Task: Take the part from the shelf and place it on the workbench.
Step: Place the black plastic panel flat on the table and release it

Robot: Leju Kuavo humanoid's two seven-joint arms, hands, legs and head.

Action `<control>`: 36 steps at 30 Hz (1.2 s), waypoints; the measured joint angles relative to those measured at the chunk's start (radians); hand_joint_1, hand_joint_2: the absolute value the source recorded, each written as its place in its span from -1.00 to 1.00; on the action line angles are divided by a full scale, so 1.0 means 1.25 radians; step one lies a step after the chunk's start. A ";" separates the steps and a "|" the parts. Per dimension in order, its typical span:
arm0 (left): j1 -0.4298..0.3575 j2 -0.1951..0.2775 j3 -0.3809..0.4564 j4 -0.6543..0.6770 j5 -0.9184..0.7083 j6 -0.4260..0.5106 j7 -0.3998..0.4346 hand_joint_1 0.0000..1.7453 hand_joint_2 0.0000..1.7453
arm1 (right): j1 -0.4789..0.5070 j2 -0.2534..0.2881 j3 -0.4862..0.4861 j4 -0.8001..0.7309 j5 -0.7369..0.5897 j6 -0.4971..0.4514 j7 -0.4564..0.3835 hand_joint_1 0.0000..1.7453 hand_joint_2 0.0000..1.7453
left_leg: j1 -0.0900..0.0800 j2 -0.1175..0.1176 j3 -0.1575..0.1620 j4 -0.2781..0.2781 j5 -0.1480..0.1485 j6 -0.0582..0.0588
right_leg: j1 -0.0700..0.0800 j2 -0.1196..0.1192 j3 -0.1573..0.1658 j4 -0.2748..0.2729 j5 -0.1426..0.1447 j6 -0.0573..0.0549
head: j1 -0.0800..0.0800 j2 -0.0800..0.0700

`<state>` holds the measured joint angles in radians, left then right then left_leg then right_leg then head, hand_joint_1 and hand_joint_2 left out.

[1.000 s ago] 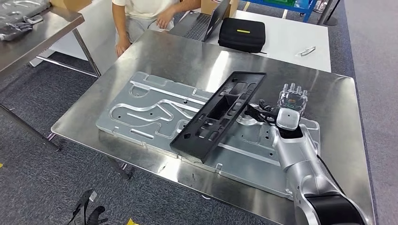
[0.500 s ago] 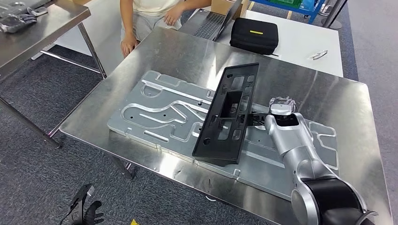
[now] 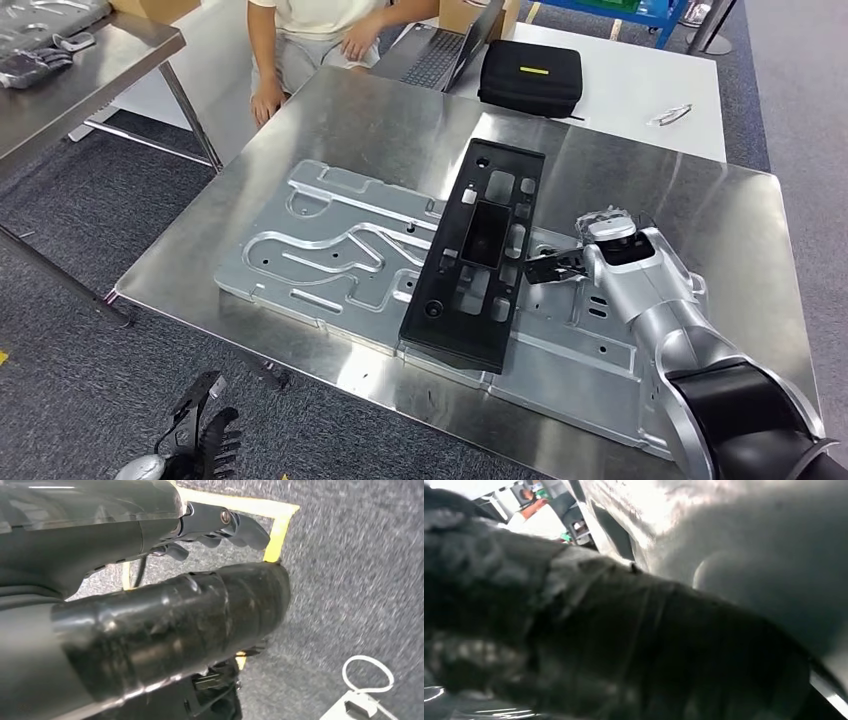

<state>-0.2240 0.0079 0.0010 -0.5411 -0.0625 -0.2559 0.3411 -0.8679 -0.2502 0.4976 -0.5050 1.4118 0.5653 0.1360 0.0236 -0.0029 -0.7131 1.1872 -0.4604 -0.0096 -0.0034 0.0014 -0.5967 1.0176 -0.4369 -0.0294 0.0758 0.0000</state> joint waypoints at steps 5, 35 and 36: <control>-0.009 0.000 -0.001 0.009 0.000 -0.002 -0.002 -1.00 -1.00 | -0.003 -0.021 0.017 0.009 0.000 0.001 0.002 -1.00 -1.00 | -0.002 -0.004 0.053 -0.102 0.024 0.018 | 0.005 0.001 -0.007 0.022 -0.017 0.020 | 0.002 0.000; 0.001 -0.002 -0.022 0.021 0.007 0.006 -0.013 -1.00 -1.00 | -0.016 -0.083 0.127 0.023 0.000 -0.070 0.092 -1.00 -1.00 | 0.009 -0.011 0.078 -0.093 -0.004 0.011 | -0.001 -0.009 -0.012 0.029 -0.012 0.031 | 0.001 0.000; 0.007 -0.003 -0.022 0.020 0.020 0.016 -0.011 -1.00 -1.00 | -0.024 -0.079 0.131 0.022 0.000 -0.110 0.138 -1.00 -1.00 | 0.010 -0.011 0.076 -0.090 -0.004 0.015 | -0.003 -0.004 -0.013 0.028 -0.010 0.033 | 0.002 0.000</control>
<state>-0.2154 0.0041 -0.0270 -0.5157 -0.0373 -0.2356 0.3276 -0.8985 -0.3495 0.6616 -0.4776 1.4117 0.4281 0.3084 0.0357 -0.0167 -0.6186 1.0745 -0.4650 0.0096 -0.0076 -0.0041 -0.6132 1.0532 -0.4492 0.0114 0.0782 0.0000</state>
